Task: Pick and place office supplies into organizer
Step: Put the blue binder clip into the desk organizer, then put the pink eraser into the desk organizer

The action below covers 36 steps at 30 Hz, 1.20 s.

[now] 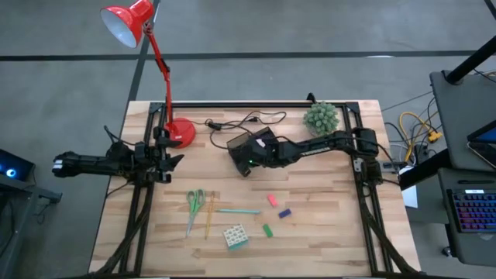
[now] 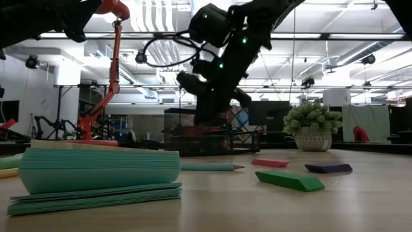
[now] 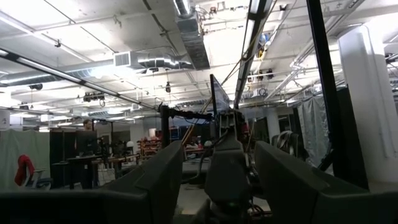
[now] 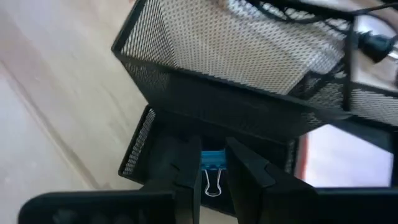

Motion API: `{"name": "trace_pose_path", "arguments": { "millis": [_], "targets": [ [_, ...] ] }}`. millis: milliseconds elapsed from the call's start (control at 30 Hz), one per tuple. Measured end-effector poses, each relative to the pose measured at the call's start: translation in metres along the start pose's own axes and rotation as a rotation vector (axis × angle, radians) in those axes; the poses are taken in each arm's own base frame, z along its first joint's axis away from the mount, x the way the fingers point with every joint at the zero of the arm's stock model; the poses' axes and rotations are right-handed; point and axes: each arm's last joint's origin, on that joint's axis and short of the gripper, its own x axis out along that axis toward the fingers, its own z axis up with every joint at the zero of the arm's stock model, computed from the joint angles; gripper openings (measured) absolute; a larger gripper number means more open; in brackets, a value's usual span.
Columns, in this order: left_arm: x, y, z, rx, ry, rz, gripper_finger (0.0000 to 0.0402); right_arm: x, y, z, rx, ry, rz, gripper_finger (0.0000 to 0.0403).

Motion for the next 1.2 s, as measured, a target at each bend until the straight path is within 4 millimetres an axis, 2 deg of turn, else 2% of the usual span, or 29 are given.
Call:
{"name": "trace_pose_path", "arguments": {
  "millis": [533,1033,1200],
  "targets": [
    [0.000,0.000,0.000,0.001,0.003,-0.001,0.0187,0.005,-0.003,-0.001,-0.017,-0.001,-0.020,0.0054],
    [0.000,0.000,0.000,0.001,0.003,-0.001,0.0187,0.006,-0.003,-0.001,-0.031,0.003,-0.018,0.0122],
    [0.000,0.000,0.000,0.001,0.003,0.000,0.0187,-0.002,0.004,0.010,-0.010,0.035,0.098,0.0129]
  ]
}}
